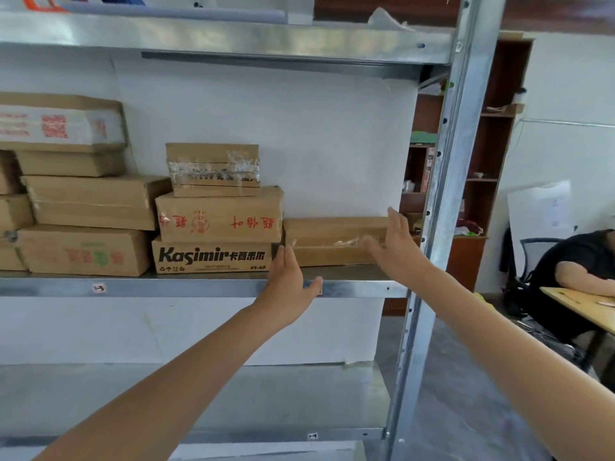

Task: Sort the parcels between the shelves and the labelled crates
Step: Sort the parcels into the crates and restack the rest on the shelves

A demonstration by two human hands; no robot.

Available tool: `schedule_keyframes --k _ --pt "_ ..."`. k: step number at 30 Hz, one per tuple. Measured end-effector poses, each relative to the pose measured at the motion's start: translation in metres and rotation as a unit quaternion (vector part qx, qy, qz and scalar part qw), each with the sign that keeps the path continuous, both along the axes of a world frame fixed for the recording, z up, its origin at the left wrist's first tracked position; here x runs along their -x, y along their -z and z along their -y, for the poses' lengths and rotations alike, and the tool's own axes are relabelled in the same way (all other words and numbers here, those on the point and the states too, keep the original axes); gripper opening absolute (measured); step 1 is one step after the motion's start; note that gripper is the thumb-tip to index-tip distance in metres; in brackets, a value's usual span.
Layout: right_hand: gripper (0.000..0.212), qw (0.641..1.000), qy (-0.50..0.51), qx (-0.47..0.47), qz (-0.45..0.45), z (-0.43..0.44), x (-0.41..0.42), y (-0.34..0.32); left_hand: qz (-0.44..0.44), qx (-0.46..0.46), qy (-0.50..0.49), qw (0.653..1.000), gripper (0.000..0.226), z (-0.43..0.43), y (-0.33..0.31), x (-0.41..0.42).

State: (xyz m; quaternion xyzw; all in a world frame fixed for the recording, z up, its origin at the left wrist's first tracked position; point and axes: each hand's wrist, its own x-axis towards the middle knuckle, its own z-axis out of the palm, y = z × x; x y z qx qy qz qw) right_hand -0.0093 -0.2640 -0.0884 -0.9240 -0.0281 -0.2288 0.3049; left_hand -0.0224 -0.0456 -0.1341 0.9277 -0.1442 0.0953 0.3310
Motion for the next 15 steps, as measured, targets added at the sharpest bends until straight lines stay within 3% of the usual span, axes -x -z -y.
schedule_keyframes --k 6,11,13,15 --pt "0.090 0.987 0.088 -0.096 -0.093 0.004 -0.039 0.000 -0.014 0.086 -0.038 0.995 0.089 0.009 -0.004 -0.019" --pt "0.097 0.954 0.113 -0.246 -0.130 0.007 -0.047 0.000 -0.016 0.175 -0.045 0.983 0.069 0.007 -0.004 -0.027" --pt "0.092 0.941 0.107 -0.282 -0.154 0.011 -0.048 -0.004 -0.024 0.204 -0.044 0.978 0.062 0.007 -0.004 -0.028" --pt "0.076 0.928 0.085 -0.318 -0.175 0.014 -0.046 -0.010 -0.025 0.236 -0.046 0.970 0.041 0.005 -0.001 -0.030"
